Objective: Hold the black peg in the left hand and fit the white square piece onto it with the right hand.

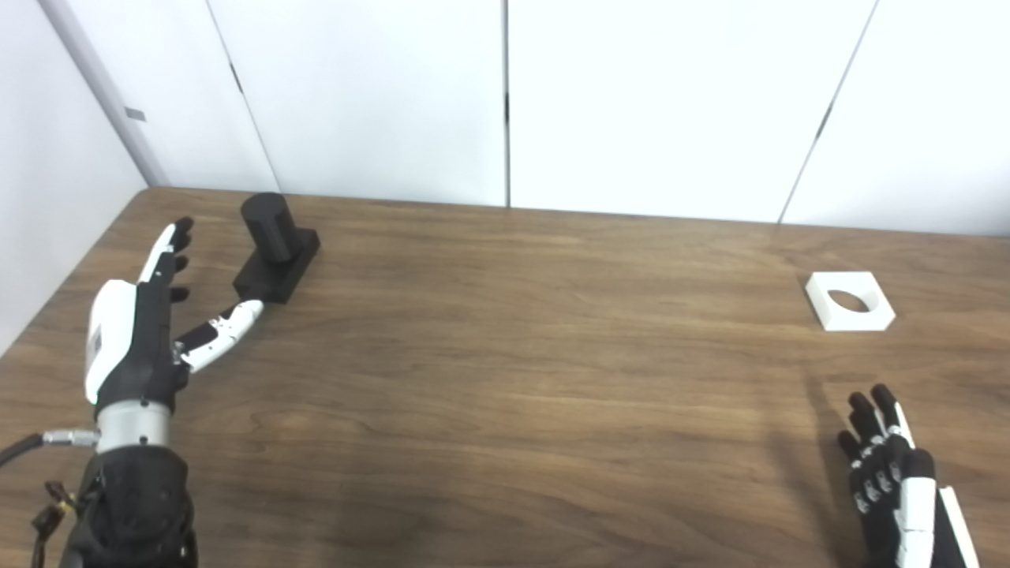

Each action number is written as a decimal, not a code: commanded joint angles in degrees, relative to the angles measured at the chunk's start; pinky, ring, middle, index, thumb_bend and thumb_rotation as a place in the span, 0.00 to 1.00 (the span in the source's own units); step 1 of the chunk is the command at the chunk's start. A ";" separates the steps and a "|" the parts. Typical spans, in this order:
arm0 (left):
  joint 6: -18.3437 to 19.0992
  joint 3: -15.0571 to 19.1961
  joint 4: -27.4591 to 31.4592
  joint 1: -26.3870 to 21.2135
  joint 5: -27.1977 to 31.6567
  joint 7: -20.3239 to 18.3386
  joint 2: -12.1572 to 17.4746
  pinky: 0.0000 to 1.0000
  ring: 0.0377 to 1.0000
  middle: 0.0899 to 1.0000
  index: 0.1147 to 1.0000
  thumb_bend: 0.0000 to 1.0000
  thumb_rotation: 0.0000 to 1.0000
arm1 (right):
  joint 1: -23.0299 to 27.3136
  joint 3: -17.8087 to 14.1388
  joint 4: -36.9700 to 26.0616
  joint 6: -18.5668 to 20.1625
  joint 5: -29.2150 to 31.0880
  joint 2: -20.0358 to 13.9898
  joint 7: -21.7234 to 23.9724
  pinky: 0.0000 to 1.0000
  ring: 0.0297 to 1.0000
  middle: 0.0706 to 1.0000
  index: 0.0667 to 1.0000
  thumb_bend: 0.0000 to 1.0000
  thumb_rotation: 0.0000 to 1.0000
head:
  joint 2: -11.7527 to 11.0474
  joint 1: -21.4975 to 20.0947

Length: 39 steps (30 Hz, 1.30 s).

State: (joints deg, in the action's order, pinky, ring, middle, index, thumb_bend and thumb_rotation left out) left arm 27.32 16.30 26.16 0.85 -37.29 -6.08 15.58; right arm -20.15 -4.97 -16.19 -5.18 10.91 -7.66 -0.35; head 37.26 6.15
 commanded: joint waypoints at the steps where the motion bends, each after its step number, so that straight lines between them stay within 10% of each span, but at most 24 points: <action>1: -0.42 0.20 -1.25 -2.66 -4.39 -0.55 2.74 0.71 0.88 0.93 0.91 0.64 0.43 | 0.96 0.15 -0.89 -0.17 0.54 2.11 -0.04 1.00 1.00 0.97 1.00 0.63 1.00 | 0.01 0.29; 12: -0.46 -5.66 -18.21 -10.53 -12.96 -0.50 10.52 0.82 0.93 0.92 0.83 0.69 0.63 | 0.65 0.37 -1.21 -0.38 -0.13 2.12 -0.24 1.00 1.00 0.96 1.00 0.63 1.00 | -1.02 0.34; 39: -0.41 -10.46 -37.50 -23.67 -18.68 -3.04 7.53 0.82 0.90 0.89 0.79 0.92 0.72 | 0.06 0.98 -3.47 1.58 -0.04 2.37 -1.28 1.00 1.00 0.96 1.00 0.63 1.00 | -1.10 -0.84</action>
State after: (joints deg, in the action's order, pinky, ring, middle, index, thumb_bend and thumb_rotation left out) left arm 27.09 5.25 -11.44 -19.54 -54.80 -10.71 22.31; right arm -20.39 -4.18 -17.83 -3.43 10.74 -7.64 -1.59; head 36.12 5.27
